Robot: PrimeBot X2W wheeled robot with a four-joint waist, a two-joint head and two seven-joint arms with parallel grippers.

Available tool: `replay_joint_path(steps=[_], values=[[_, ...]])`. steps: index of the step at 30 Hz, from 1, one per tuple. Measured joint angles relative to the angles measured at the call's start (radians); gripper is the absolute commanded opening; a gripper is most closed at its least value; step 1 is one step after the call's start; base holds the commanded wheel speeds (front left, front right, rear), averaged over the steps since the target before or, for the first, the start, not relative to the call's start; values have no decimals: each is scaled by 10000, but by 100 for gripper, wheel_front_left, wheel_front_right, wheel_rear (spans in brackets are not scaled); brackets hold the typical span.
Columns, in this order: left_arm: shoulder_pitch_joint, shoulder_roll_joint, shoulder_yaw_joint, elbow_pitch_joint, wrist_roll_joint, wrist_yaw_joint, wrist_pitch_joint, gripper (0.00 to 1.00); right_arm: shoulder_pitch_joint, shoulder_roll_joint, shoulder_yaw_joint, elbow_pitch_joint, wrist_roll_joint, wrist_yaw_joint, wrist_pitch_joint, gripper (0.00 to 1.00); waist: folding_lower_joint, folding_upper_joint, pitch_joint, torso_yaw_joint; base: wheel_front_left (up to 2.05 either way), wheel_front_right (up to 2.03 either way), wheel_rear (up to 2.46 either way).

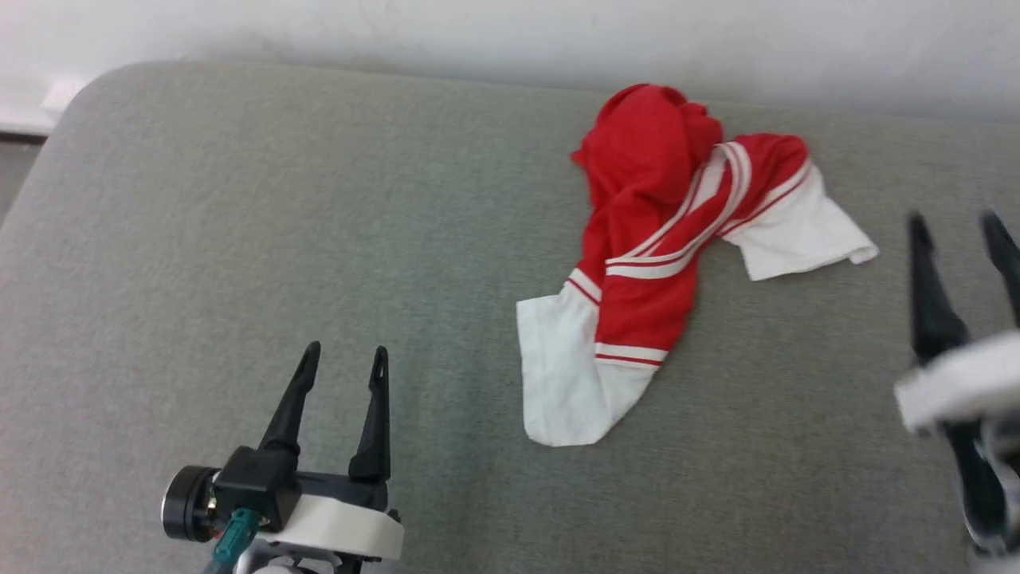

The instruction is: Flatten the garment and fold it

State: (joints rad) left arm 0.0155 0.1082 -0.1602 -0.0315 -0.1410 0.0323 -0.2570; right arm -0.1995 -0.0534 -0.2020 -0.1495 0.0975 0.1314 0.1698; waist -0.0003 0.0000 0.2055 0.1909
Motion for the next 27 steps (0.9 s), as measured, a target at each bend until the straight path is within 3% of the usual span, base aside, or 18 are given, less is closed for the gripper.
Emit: replay_joint_path(steps=[4, 9, 14, 20, 27], values=[[166, 36, 77, -290, 38, 44, -2, 100, 1775, 8, -773, -560, 894, 0, -938, 100, 0, 0, -185, -440, 0, 0, 0], [498, 52, 136, -543, 111, 59, 0, 100, 3036, 6, -1005, -360, 1262, -2, -2360, 100, 2, 0, -327, -904, 0, 0, 0], [653, 138, 190, -690, 290, 86, 0, 100, 3351, 4, -859, 311, 1440, -2, -3208, 100, 2, 0, -476, -1226, 0, 0, 0], [327, 291, 4, -608, 460, -58, 86, 100, 3297, 6, -633, 696, 1499, 0, -3480, 100, 2, 0, -685, -1397, 0, 0, 0], [-1478, 472, -865, 614, 332, -1003, 3198, 100, 3132, 10, -479, 840, 1499, 0, -3459, 100, 3, 0, -424, -1296, 0, 0, 0]])
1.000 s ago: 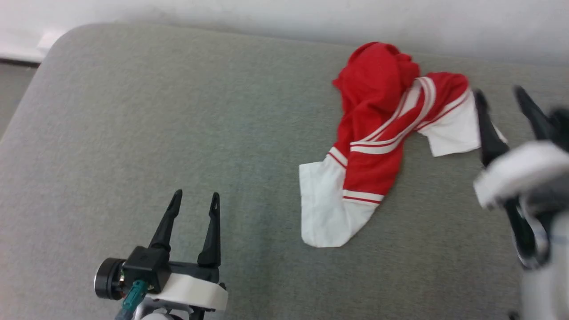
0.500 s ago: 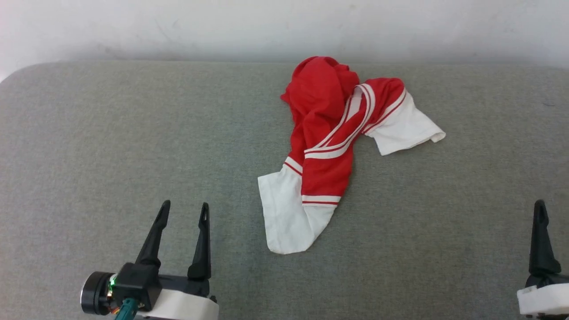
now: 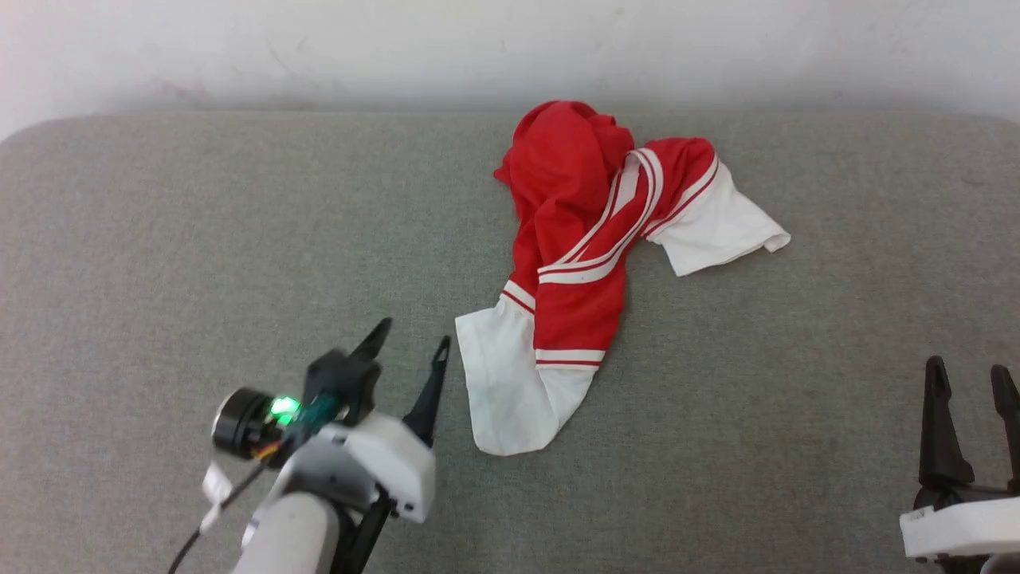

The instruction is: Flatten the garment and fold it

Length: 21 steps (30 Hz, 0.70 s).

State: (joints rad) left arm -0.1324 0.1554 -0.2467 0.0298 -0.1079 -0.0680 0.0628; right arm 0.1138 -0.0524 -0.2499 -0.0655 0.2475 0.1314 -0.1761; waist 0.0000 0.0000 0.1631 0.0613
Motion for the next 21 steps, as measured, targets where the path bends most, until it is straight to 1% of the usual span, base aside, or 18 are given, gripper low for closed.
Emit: replay_joint_path(steps=[3, 6, 9, 14, 18, 20, 21], values=[[-761, -115, -297, 454, -286, -194, 1338, 100, -142, -2, 31, 21, 2, 0, 48, 100, 1, 0, 221, 51, 0, 0, 0], [-1198, -274, -675, 863, -610, -313, 2725, 100, -210, -2, 77, 38, 2, 0, 100, 100, 1, 0, 465, 93, 0, 0, 0], [-1444, -366, -968, 1162, -767, -368, 3733, 100, -323, 0, 128, 77, 2, 0, 144, 100, 1, 1, 712, 118, 0, 0, 0], [-1816, -439, -1208, 1597, -769, -343, 4686, 100, -487, 0, 190, 171, 2, -2, 157, 100, 1, 0, 1087, 117, 0, 0, 0], [-2183, -558, -1285, 1856, -711, -94, 5164, 100, -607, 0, 224, 278, 4, 0, 144, 100, 0, 0, 1280, 67, 0, 0, 0], [-2258, -587, -1323, 1896, -723, -90, 5221, 0, -676, 0, 230, 343, 15, 0, 128, 100, 0, 0, 1309, 12, 0, 0, 0], [-2263, -602, -1327, 1898, -779, -90, 5204, 0, -697, 0, 230, 387, 36, 0, 125, 100, 0, 0, 1310, -13, 0, 0, 0]])
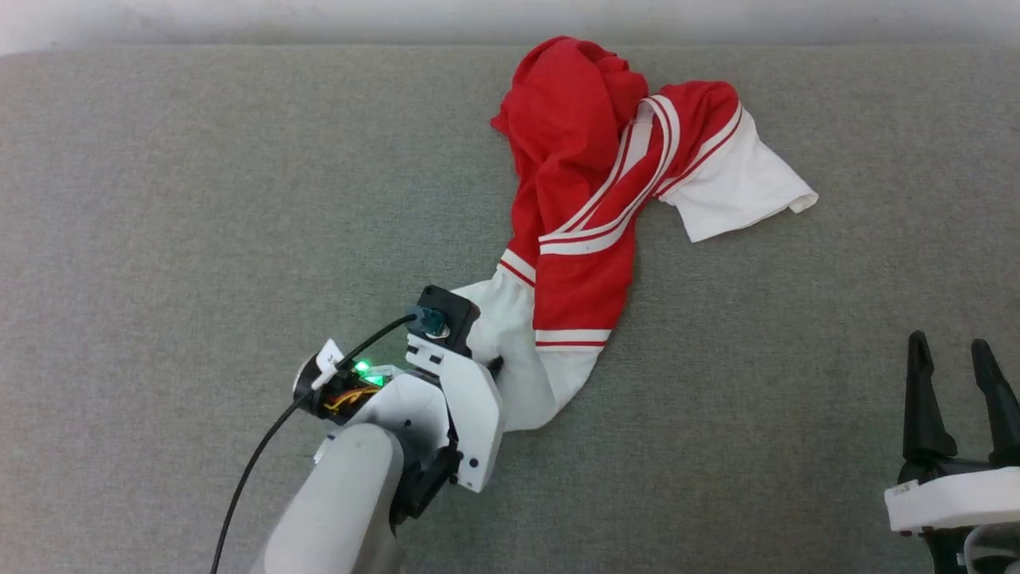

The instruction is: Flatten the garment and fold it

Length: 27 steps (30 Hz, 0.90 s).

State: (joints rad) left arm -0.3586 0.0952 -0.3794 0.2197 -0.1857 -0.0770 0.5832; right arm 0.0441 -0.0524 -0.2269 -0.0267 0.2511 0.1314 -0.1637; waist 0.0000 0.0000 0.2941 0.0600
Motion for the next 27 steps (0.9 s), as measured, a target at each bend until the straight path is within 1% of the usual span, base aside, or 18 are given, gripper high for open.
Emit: replay_joint_path(steps=[4, 7, 9, 12, 14, 17, 19, 21, 23, 25, 26, 27], values=[[61, -169, -56, 59, -351, 19, -441, 0, -8, -2, -19, 207, 40, 0, -73, 100, 0, 0, -137, -33, 0, 0, 0], [266, -244, 109, -121, -570, 305, -1340, 0, -5, 0, -15, 339, 52, 0, -132, 100, 2, 0, -329, -34, 0, 0, 0], [419, -307, 360, -535, -819, 545, -1923, 0, 0, 0, 2, 403, 54, -2, -134, 100, 1, 0, -491, -33, 0, 0, 0], [951, -253, 832, -1407, -1131, 849, -2242, 0, 38, 0, -23, 412, 52, -2, -130, 100, 0, 0, -750, -30, 0, 0, 0], [1647, 4, 1227, -2059, -1335, 1022, -2174, 0, 96, -2, -71, 401, 52, 0, -128, 100, -1, 0, -910, -16, 0, 0, 0], [2927, 771, 2146, -2938, -1446, 1471, -2036, 0, 256, 2, -188, 351, 35, -2, -113, 100, -2, 0, -1081, 29, 0, 0, 0], [3665, 1175, 2832, -3231, -1678, 1724, -2063, 0, 325, -2, -274, 286, 17, 0, -33, 100, -2, 0, -1124, 101, 0, 0, 0], [4285, 1572, 3260, -3183, -1689, 1785, -2178, 0, 376, -2, -299, 219, -27, 0, 52, 100, -1, 0, -1134, 173, 0, 0, 0], [4651, 1760, 3480, -2884, -1712, 1833, -2451, 0, 404, 0, -286, 146, -67, 0, 148, 100, -2, 0, -1125, 244, 0, 0, 0], [4735, 1695, 3526, -2451, -1810, 1829, -2723, 0, 405, 0, -268, 81, -88, 0, 234, 100, -1, 0, -1106, 315, 0, 0, 0], [4731, 1597, 3540, -2215, -1837, 1831, -2966, 34, 405, -2, -253, 58, -134, 0, 278, 100, -1, 0, -1097, 351, 0, 0, 0], [4712, 1496, 3540, -2015, -1839, 1833, -3241, 86, 404, 0, -232, 42, -146, 0, 328, 100, -1, 0, -1092, 382, 0, 0, 0]])
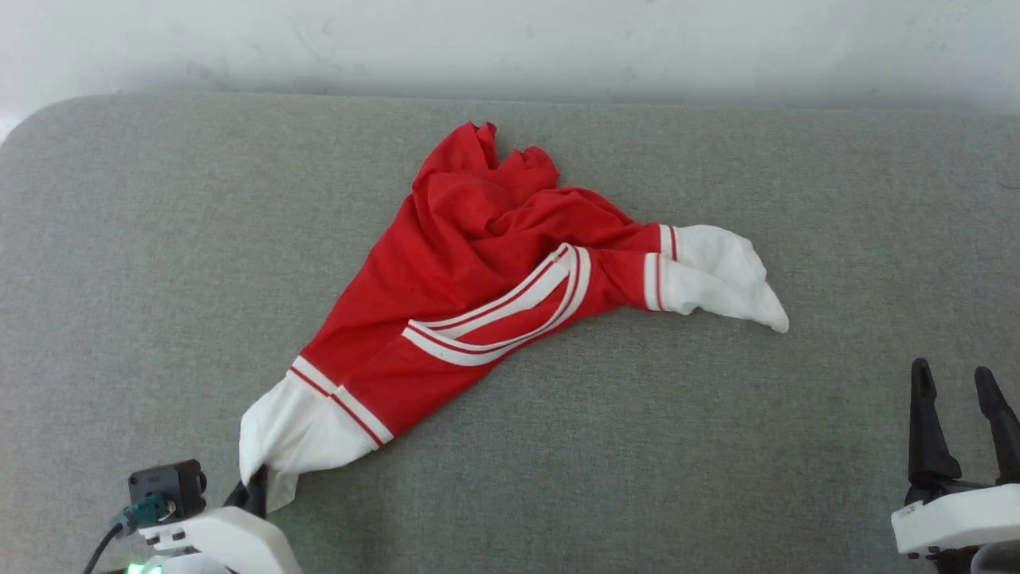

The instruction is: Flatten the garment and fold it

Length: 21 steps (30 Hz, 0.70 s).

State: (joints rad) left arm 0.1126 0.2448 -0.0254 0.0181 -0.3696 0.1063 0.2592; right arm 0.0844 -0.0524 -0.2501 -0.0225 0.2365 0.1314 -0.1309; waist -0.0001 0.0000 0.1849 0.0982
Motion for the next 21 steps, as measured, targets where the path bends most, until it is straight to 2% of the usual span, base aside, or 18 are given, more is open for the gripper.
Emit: replay_joint_path(steps=[1, 6, 12, 16, 19, 21], values=[[-36, -153, 12, 138, -50, 0, -251, 100, 0, 6, 10, -13, 0, 0, 44, 100, 0, 0, -2, 24, 0, 0, 0], [-429, -895, 65, 255, -435, 13, -1390, 100, 47, 2, 63, -40, -13, 0, 215, 100, 0, 0, -172, 94, 0, 0, 0], [-481, -1298, 357, -1070, -132, 276, -3787, 100, -93, 4, 558, -403, -77, 0, 876, 100, -1, 0, -377, 141, 0, 0, 0], [-470, -1459, 313, -1655, 48, 240, -4849, 100, -1037, 8, 803, -819, -86, 0, 2190, 100, 0, 0, -293, 216, 0, 0, 0], [-471, -1515, 209, -1781, 224, 121, -5064, 100, -2108, 0, 1104, -848, -182, -2, 3591, 100, 1, 0, -125, 274, 0, 0, 0], [-475, -1555, 58, -1774, 303, 6, -5099, 100, -2804, -12, 1593, -742, -826, 0, 4740, 100, 1, 0, 12, 336, 0, 0, 0]])
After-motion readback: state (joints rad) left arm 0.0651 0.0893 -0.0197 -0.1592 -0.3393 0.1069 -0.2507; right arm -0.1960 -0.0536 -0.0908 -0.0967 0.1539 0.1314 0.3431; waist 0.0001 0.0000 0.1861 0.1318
